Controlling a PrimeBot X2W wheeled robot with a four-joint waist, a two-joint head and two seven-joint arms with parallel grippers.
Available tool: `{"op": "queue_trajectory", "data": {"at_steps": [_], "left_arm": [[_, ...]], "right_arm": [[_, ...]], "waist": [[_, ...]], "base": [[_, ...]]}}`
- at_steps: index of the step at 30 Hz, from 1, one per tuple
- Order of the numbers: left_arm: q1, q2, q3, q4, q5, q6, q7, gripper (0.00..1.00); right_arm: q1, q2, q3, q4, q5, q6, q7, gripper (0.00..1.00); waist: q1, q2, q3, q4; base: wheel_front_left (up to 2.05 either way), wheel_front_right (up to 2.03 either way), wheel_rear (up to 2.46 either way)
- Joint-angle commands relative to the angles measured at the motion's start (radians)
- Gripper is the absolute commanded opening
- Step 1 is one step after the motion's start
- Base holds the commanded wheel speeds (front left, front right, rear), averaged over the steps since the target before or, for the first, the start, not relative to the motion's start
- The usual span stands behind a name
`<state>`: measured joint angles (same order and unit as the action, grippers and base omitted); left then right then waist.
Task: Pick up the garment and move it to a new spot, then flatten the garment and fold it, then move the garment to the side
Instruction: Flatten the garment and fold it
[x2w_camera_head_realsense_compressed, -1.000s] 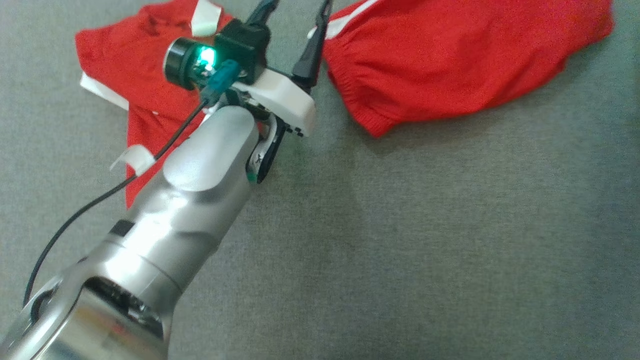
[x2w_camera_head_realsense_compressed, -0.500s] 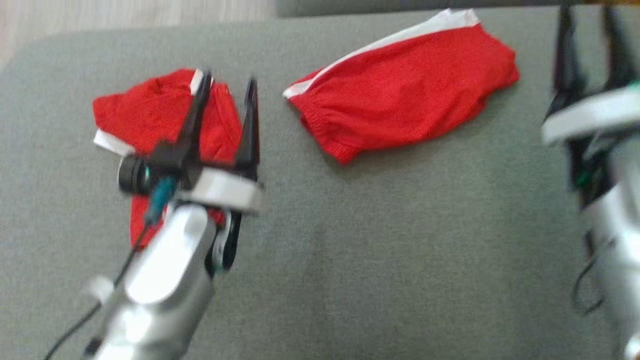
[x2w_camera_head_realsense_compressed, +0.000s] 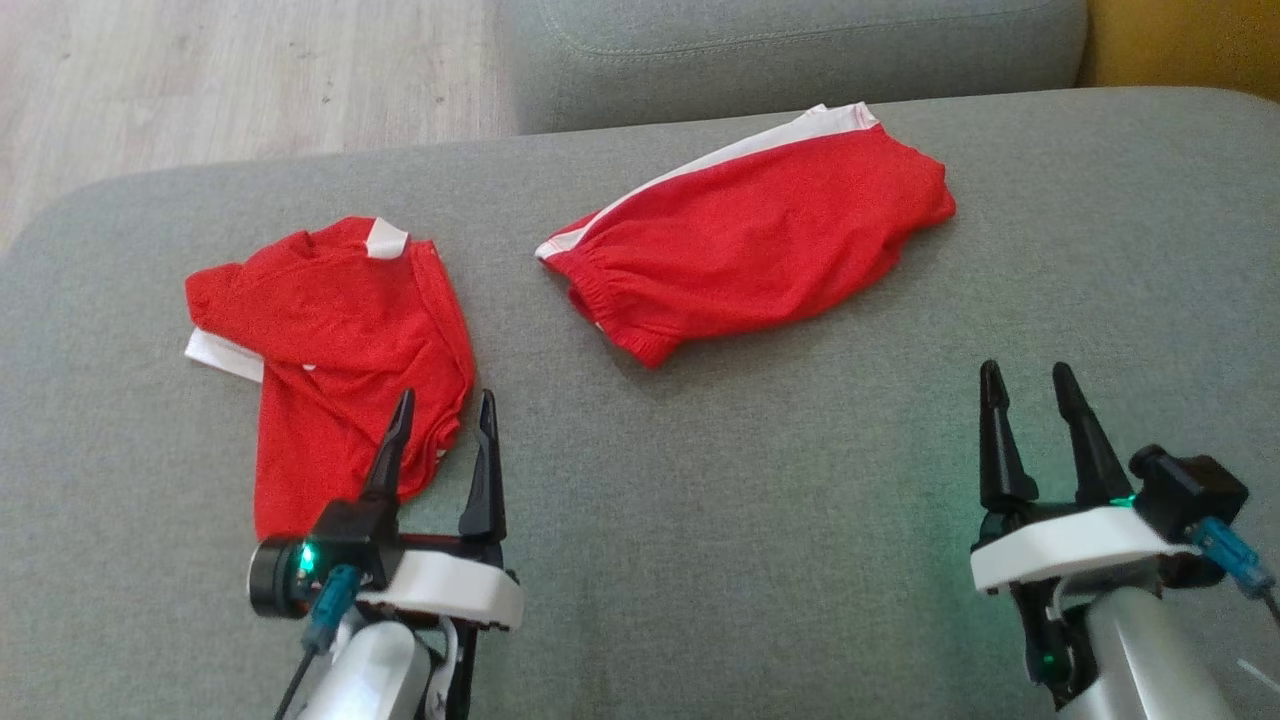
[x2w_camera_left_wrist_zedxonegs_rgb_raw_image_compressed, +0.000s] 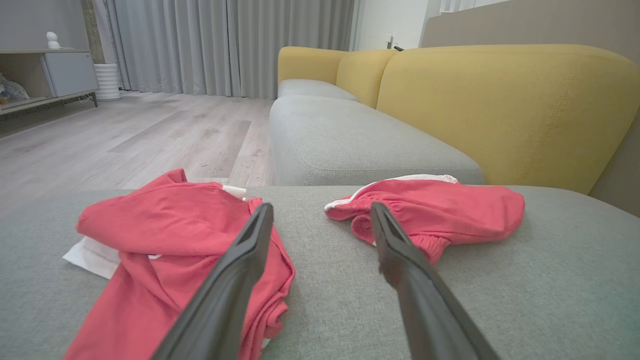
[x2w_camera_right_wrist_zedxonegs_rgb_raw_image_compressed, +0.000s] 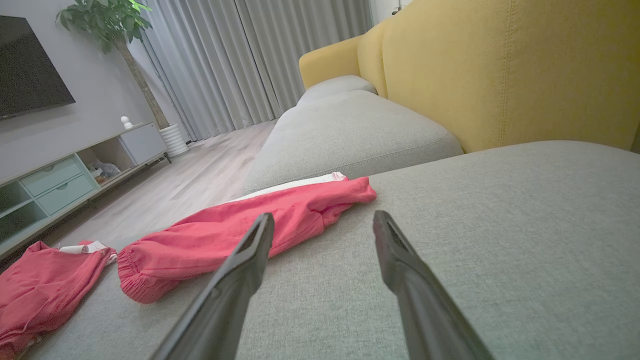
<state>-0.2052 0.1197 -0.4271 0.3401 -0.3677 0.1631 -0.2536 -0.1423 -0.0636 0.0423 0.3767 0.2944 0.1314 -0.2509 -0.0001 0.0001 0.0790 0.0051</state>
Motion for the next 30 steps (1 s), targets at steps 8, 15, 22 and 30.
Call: {"op": "queue_trajectory", "data": {"at_steps": [8,15,22,30], "left_arm": [[-0.045,-0.025,0.077,-0.04,0.061,-0.048,-0.008,1.0],[-0.099,-0.044,0.075,-0.036,0.094,-0.076,-0.008,1.0],[-0.166,-0.062,0.05,-0.024,0.113,-0.1,-0.008,1.0],[-0.235,-0.069,0.01,-0.026,0.104,-0.108,-0.008,1.0]], "right_arm": [[-0.055,0.012,0.007,-0.065,-0.045,-0.001,0.006,1.0],[-0.185,-0.01,-0.049,-0.039,-0.1,-0.001,0.107,1.0],[-0.435,-0.059,-0.187,0.132,-0.12,-0.001,0.264,1.0],[-0.663,-0.147,-0.263,0.393,-0.179,-0.001,0.331,1.0]], "waist": [[0.0001,-0.0001,0.038,0.009],[0.0001,-0.0001,0.131,0.048],[0.0001,-0.0001,0.245,0.118],[0.0001,-0.0001,0.344,0.198]], "base": [[0.0,0.0,0.0],[0.0,0.0,0.0],[0.0,0.0,0.0],[0.0,0.0,0.0]]}}
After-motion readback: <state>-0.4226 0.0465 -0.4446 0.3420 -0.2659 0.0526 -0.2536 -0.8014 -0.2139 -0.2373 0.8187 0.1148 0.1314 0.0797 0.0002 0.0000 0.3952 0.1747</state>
